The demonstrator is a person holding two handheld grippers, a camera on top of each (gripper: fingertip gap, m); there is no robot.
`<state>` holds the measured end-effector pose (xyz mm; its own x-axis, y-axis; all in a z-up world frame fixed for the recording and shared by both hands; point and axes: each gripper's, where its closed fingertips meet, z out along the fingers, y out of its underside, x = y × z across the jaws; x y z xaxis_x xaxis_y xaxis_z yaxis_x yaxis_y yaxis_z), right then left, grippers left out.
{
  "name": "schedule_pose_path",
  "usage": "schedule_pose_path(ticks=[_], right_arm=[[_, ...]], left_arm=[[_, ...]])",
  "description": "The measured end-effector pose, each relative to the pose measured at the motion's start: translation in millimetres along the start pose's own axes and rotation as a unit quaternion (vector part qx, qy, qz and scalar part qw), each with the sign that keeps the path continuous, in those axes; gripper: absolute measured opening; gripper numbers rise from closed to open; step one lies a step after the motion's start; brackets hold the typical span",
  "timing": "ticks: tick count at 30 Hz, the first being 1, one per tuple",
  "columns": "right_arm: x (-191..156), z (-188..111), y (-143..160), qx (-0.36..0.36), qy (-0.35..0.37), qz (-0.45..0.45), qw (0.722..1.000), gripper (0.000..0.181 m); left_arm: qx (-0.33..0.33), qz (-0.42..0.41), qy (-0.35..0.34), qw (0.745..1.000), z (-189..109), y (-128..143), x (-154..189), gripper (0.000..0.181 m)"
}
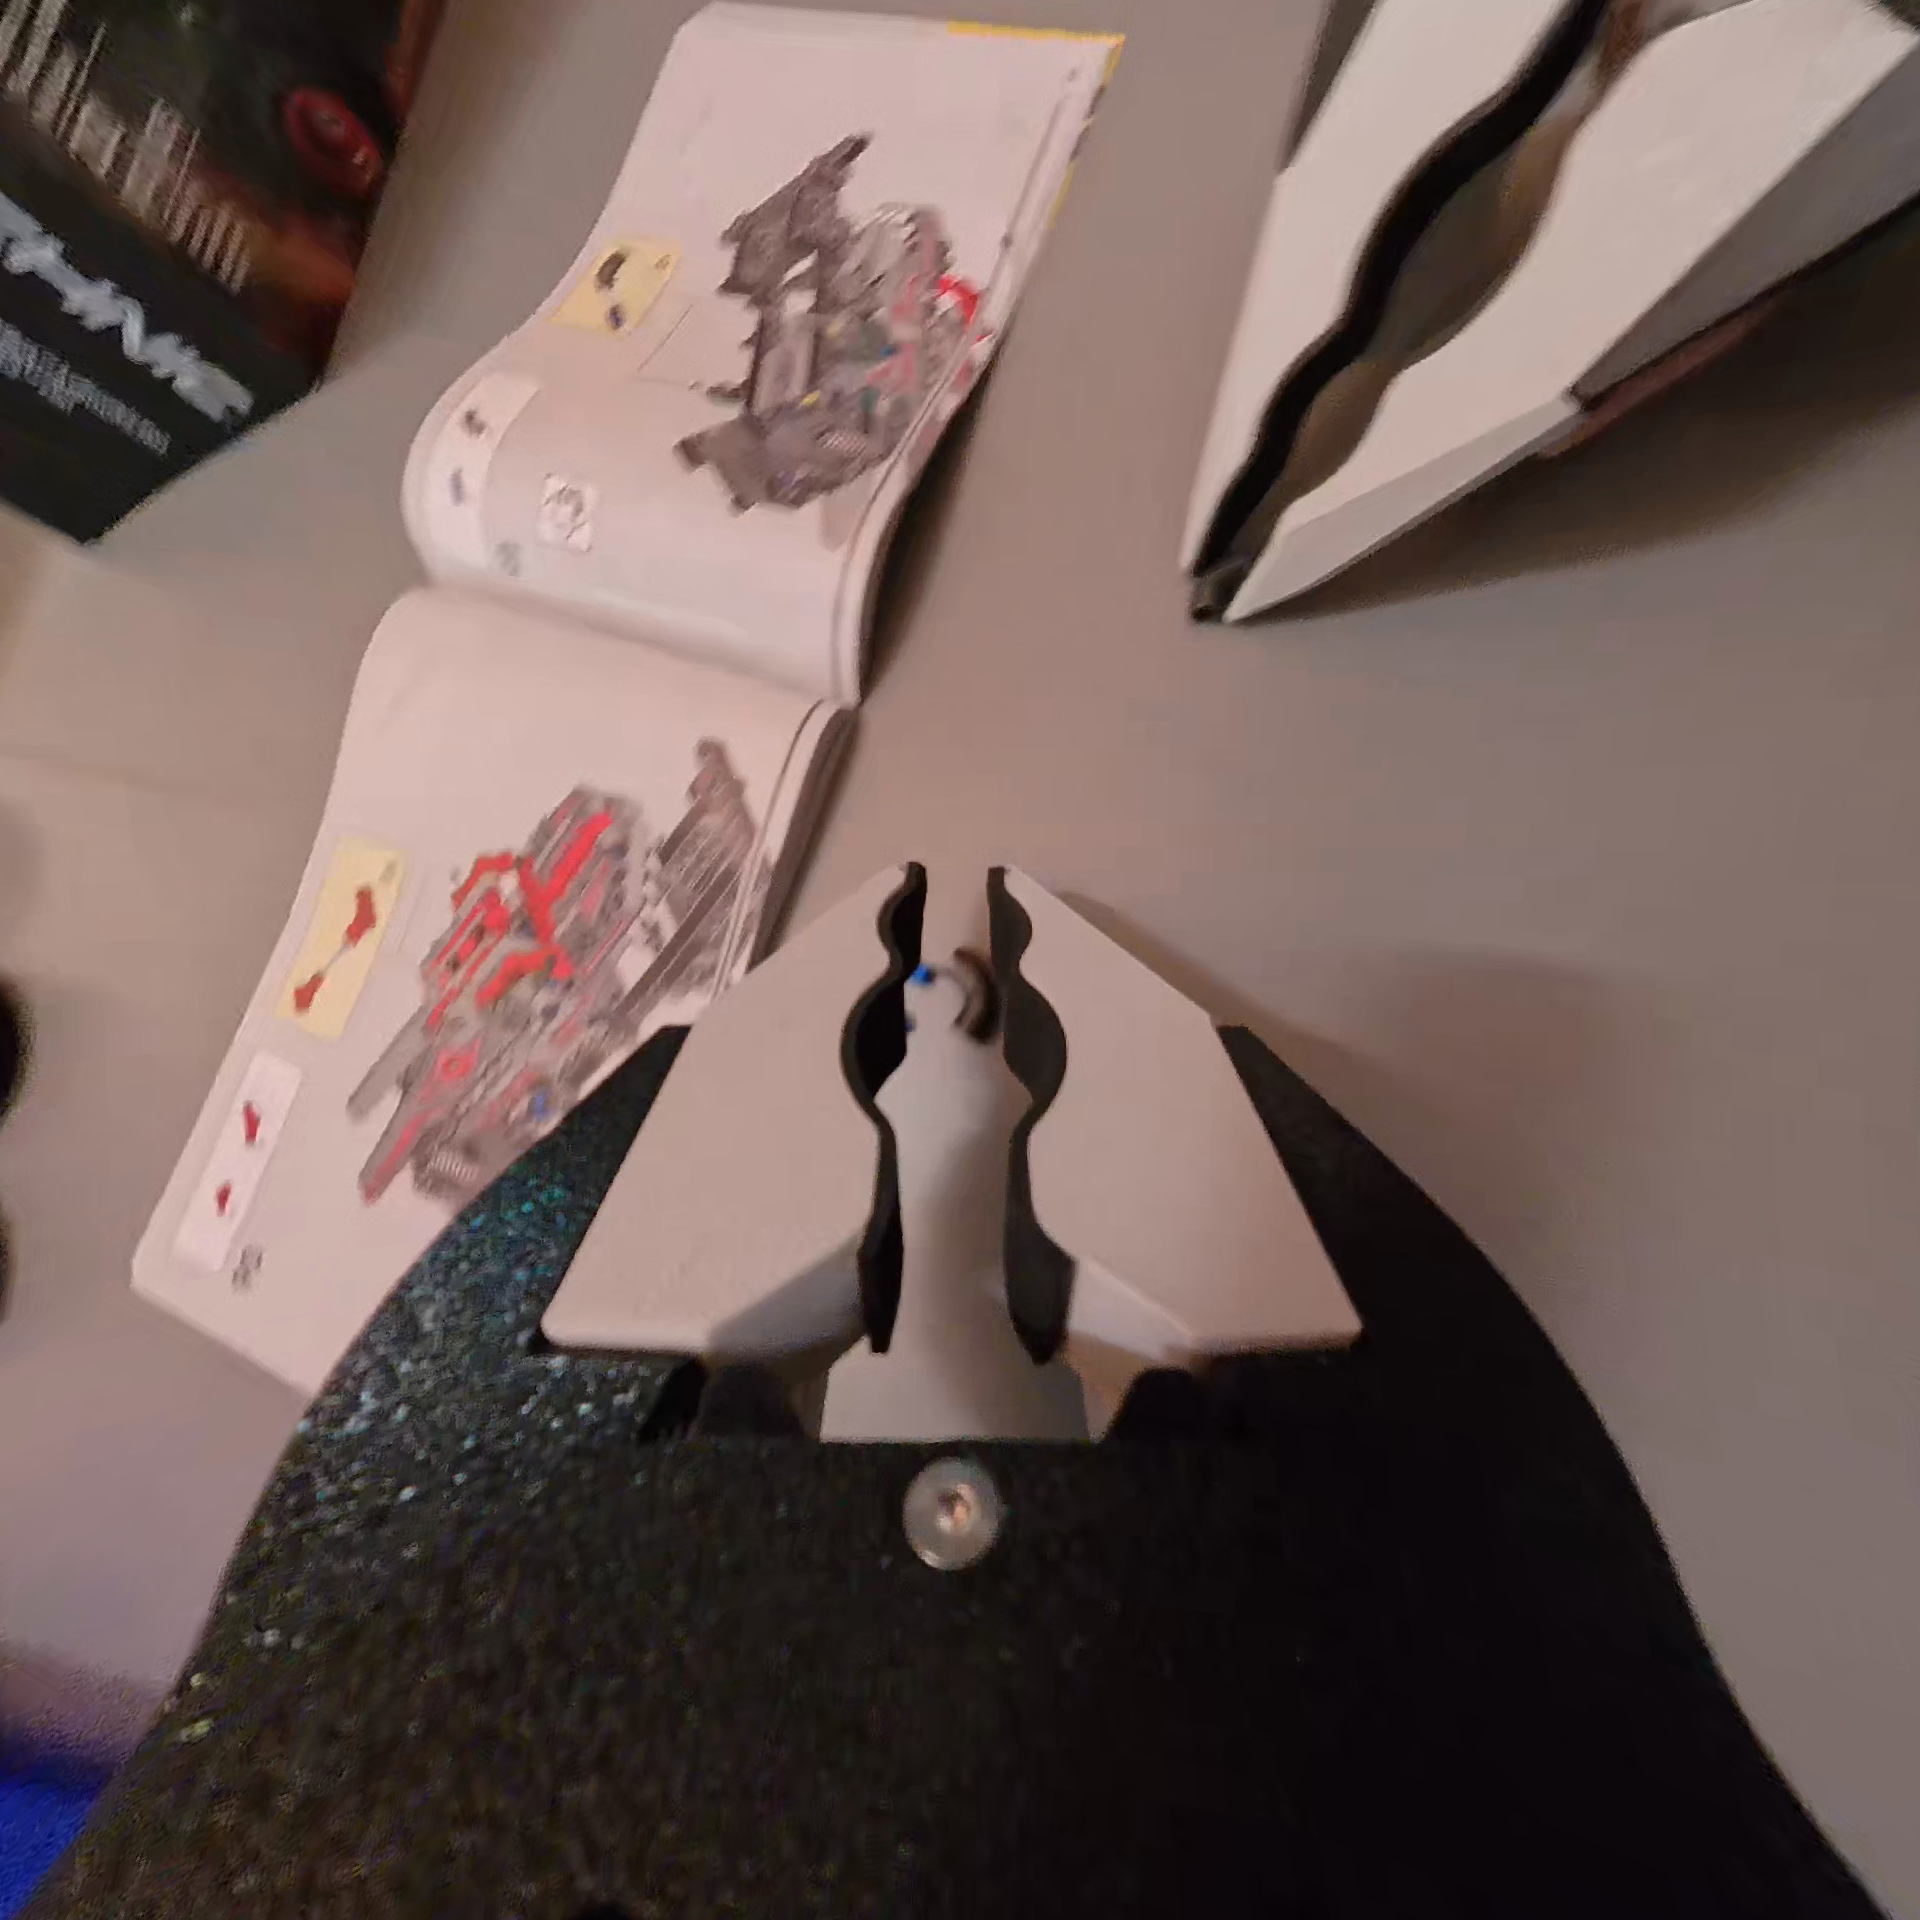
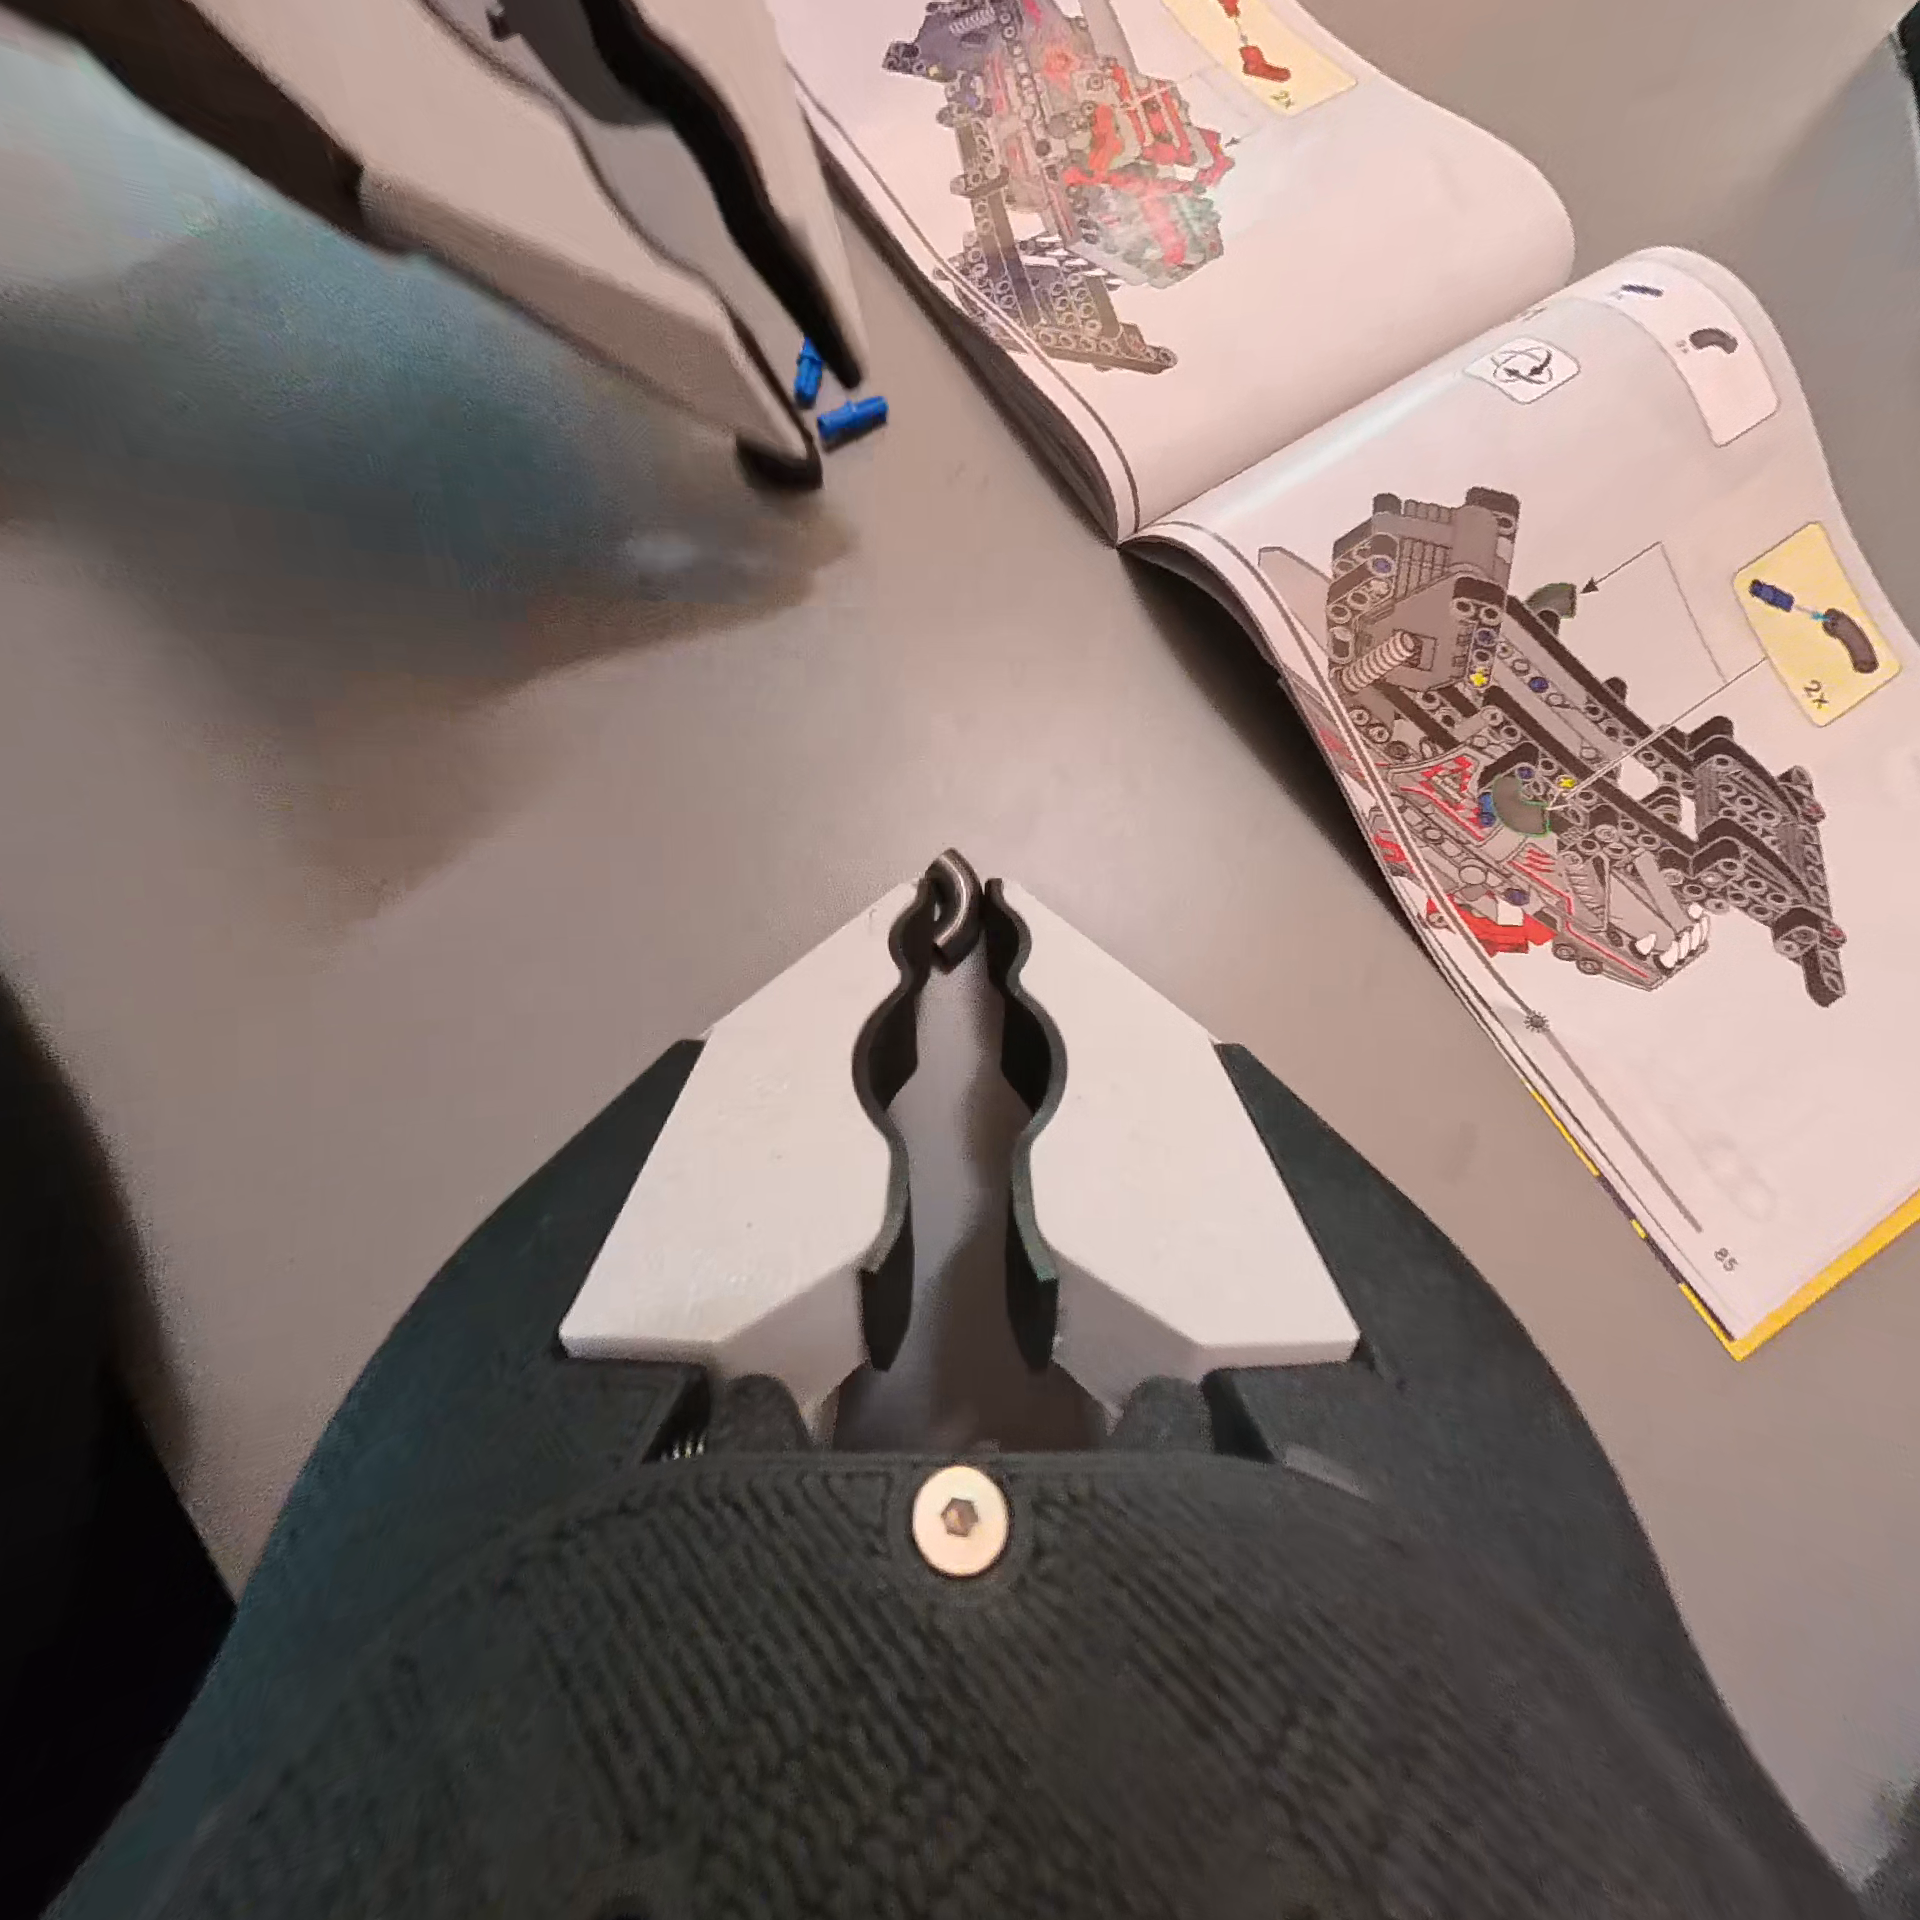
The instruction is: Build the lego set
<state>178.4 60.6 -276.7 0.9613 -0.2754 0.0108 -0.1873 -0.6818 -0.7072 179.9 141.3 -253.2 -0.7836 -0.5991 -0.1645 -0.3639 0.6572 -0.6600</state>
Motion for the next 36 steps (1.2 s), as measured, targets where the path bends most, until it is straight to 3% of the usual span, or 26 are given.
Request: schedule_pose_path(ticks=[7, 11, 16, 23, 36], right_arm=[[-1.8, 1.0, -1.8, 0.034, -0.003, -0.008, 0.999, 0.008], [-1.9, 2.3, -2.9, 0.033, -0.008, -0.017, 0.999, 0.008], [-1.8, 3.3, -3.9, 0.033, -0.009, -0.021, 0.999, 0.008], [-2.0, 3.3, -4.0, 0.033, -0.008, -0.022, 0.999, 0.008], [-2.0, 4.1, -4.5, 0.034, -0.008, -0.025, 0.999, 0.008]], left_arm=[[-0.046, -0.035, -0.01, 0.998, -21.2, 46.4, -26.2, 0.009], [-0.057, -0.041, -0.004, 0.998, -13.3, 51.7, -25.2, 0.01], [-0.043, 0.057, 0.0, 0.997, -5.7, 41.7, -29.8, 0.014], [-0.044, 0.178, 0.082, 0.98, -1.1, 41.8, -14.6, 0.015], [-0.045, 0.029, 0.108, 0.993, -2.6, 45.8, -8.0, 0.003]])
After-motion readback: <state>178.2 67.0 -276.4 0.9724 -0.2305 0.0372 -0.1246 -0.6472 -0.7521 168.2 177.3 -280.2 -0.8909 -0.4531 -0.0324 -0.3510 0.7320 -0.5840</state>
